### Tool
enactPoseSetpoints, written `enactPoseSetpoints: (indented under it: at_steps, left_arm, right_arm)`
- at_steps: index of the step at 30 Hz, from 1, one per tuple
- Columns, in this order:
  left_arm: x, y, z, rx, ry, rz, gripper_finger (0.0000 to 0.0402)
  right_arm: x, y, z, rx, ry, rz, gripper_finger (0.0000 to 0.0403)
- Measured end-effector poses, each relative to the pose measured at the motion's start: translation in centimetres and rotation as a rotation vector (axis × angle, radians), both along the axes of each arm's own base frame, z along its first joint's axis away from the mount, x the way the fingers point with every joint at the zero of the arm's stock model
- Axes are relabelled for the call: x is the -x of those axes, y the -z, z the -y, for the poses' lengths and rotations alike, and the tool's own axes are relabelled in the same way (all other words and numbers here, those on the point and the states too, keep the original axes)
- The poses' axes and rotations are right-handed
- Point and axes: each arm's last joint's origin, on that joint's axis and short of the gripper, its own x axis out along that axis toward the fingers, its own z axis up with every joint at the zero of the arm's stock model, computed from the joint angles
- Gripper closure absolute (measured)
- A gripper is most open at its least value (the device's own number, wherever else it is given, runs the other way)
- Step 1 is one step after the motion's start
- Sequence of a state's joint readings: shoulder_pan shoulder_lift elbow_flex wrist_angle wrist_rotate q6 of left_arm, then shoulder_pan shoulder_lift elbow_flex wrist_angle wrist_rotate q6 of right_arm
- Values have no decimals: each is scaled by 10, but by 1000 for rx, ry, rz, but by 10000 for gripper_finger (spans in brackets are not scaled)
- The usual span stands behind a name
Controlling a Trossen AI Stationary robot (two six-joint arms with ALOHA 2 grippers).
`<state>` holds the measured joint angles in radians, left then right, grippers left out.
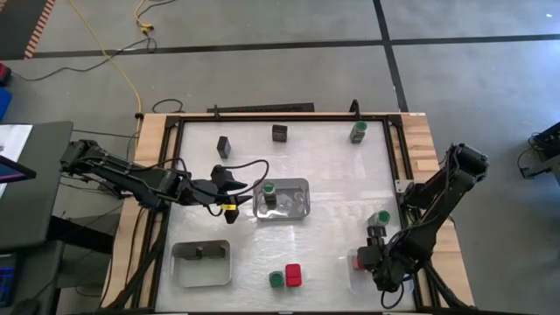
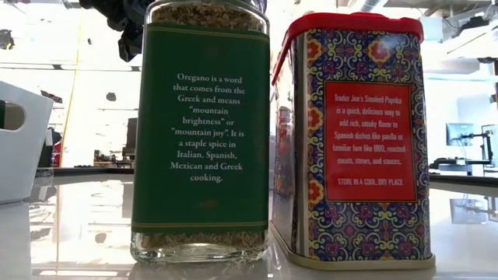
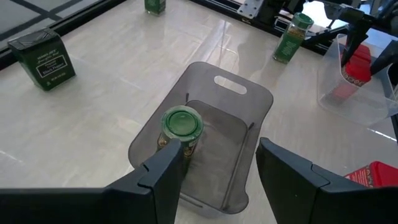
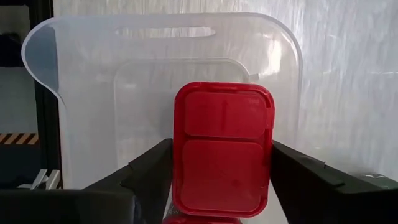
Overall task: Sort spices by type
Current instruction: Put the top red seasoning can into the transparent bin, then put the bottom green seasoning bottle into the black bin
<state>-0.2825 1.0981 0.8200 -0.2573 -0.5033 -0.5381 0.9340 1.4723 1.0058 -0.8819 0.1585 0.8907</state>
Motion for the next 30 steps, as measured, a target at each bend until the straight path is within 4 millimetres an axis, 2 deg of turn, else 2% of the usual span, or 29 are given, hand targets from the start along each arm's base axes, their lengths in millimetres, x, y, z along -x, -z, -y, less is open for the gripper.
enactPoseSetpoints:
  at_steps: [7,13,17,22,26,30]
  left_arm:
    - [0,0,0,0,0,0,209]
    - [0,0,0,0,0,0,209]
    - [0,0,0,0,0,0,209]
    - [0,0,0,0,-1,0,209]
    - [0,0,0,0,-1,1,209]
    - [0,0,0,0,-1,1,209]
  right_arm:
    - [-2,-1,1,-8,9,4,78]
    - [0,-6,3,-28,30,14,63]
    - [3,-25,7,-93,55,51,63]
    - [10,-61,17,-203,65,152,64]
    - [15,-83,31,-236,186,304,64]
    - [10,-96,47,-208,304,472,64]
